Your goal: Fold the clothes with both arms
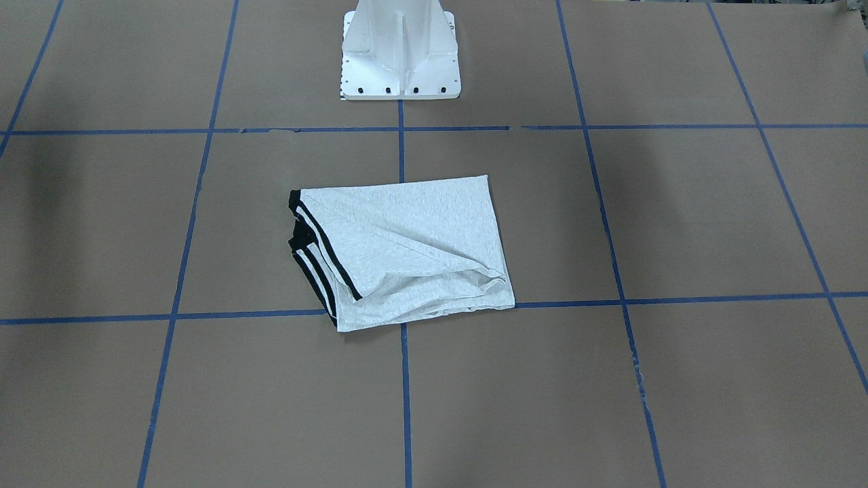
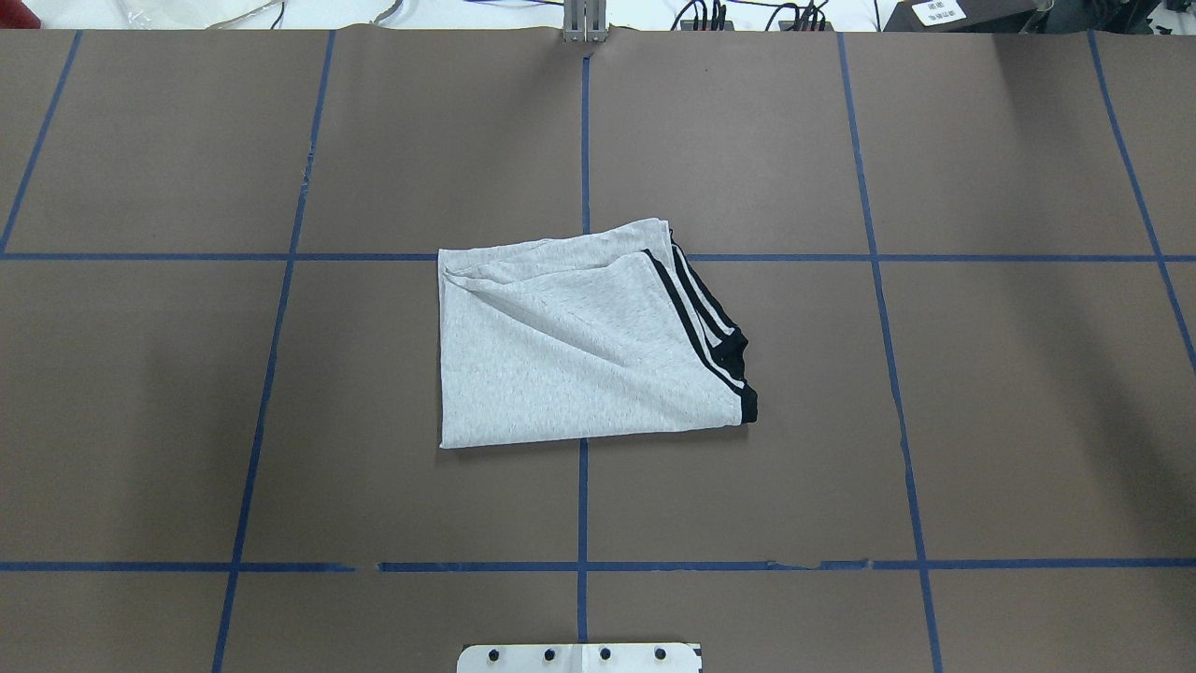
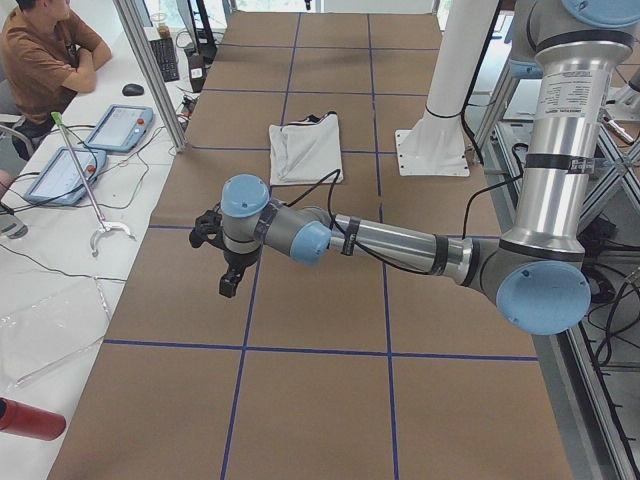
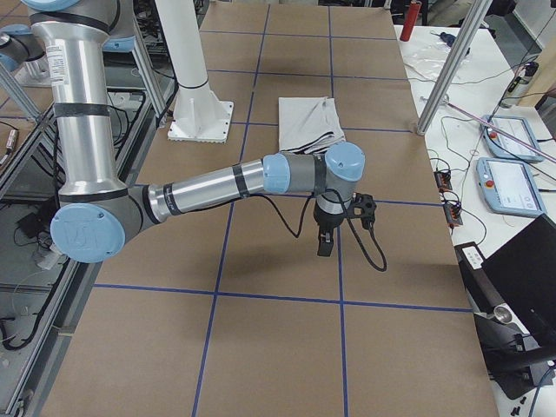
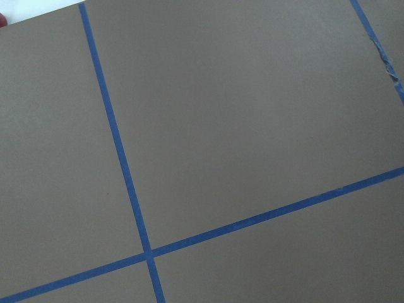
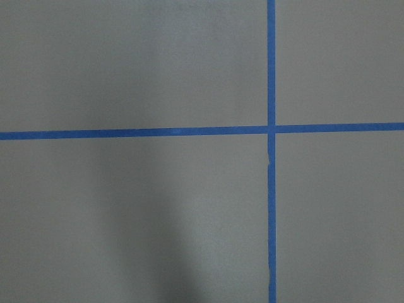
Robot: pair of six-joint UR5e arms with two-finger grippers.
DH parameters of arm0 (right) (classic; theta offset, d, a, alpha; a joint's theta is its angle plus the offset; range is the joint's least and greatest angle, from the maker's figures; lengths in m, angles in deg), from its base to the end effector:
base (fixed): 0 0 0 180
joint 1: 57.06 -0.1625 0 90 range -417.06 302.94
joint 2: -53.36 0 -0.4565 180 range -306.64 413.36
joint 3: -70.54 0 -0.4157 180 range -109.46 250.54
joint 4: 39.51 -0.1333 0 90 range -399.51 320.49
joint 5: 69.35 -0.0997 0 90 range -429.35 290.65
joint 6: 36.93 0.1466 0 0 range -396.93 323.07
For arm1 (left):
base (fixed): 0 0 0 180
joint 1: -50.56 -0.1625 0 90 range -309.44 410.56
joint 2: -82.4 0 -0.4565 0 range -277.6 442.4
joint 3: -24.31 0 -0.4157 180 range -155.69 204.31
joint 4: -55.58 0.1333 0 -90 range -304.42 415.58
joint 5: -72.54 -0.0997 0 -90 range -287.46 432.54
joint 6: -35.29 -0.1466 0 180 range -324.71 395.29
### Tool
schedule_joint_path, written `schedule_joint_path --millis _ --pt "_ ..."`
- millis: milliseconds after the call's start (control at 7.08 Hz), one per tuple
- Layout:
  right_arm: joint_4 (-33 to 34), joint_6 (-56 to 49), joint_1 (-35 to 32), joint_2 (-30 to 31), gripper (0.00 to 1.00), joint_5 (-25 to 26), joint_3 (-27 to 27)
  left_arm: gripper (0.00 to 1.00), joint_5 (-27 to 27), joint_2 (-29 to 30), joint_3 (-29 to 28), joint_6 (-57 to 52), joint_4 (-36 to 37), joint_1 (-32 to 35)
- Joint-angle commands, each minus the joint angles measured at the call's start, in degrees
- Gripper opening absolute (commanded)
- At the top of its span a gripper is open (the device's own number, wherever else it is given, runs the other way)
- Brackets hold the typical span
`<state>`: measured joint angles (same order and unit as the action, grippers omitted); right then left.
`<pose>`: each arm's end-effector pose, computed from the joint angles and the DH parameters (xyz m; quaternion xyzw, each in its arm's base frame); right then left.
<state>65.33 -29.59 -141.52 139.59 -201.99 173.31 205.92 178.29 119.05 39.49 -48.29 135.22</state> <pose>-0.0175 -0.5322 0.6045 -0.0270 -0.3628 0.0092 0.9314 0.0225 -0.5908 0.5955 0.1664 0.3763 0.0874 0.9072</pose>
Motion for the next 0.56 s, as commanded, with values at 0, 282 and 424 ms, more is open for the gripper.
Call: schedule_joint_path --millis 0,282,424 --pt "-0.4 -0.2 -0.4 2.4 1.00 0.2 -0.2 1.00 0.0 -0.3 -0.6 -5.3 1.4 2.3" --pt "-0.4 0.3 -0.4 3.9 1.00 -0.3 -0.3 1.00 0.3 -1.8 -3.1 -7.3 1.5 7.0" --pt "-0.1 0.5 -1.0 3.9 1.00 -0.3 -0.3 1.00 -0.3 -5.3 -2.3 -7.2 -0.4 7.5"
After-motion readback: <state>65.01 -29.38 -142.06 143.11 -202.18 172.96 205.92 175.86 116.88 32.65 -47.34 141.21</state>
